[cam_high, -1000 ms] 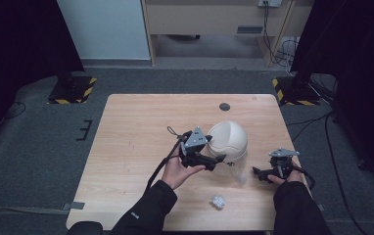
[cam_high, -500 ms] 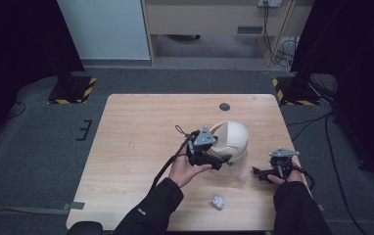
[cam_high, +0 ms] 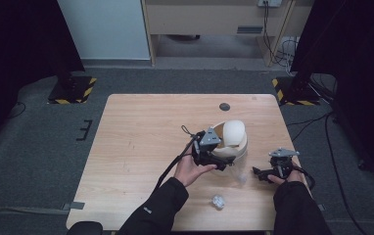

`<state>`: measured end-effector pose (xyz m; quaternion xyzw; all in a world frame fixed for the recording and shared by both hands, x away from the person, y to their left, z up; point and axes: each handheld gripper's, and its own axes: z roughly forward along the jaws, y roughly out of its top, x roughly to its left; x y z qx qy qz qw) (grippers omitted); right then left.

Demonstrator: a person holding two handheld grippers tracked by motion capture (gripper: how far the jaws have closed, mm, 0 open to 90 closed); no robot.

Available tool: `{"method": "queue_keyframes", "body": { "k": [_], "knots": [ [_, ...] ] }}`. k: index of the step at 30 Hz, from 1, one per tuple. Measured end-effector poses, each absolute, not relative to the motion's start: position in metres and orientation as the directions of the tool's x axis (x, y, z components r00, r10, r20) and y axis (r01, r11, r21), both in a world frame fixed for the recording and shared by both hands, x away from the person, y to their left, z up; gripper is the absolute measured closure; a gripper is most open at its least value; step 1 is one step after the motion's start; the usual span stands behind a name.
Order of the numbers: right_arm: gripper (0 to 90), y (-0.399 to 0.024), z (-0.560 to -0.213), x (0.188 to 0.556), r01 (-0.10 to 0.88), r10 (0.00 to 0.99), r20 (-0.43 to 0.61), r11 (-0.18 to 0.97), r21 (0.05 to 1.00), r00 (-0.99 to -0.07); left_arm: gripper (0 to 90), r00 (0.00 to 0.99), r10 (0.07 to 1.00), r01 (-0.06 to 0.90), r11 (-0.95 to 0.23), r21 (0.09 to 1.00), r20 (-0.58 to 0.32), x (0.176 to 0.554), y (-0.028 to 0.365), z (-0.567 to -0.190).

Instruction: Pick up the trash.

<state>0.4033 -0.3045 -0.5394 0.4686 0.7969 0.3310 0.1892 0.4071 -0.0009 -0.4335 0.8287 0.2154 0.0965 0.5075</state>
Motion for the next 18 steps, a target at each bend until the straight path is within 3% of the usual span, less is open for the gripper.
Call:
{"method": "queue_keyframes", "body": {
  "k": [10, 18],
  "knots": [
    [0.6, -0.305, -0.539, 0.403, 0.622, 0.872, 0.009, 0.342, 0.705, -0.489, 18.3, 0.891, 0.452, 0.236, -0.386, 0.892, -0.04, 0.403, 0.004, -0.426],
    [0.6, -0.305, -0.539, 0.403, 0.623, 0.872, 0.009, 0.341, 0.704, -0.489, 18.3, 0.885, 0.465, 0.215, -0.379, 0.9, -0.015, 0.389, 0.03, -0.414]
  ]
}}
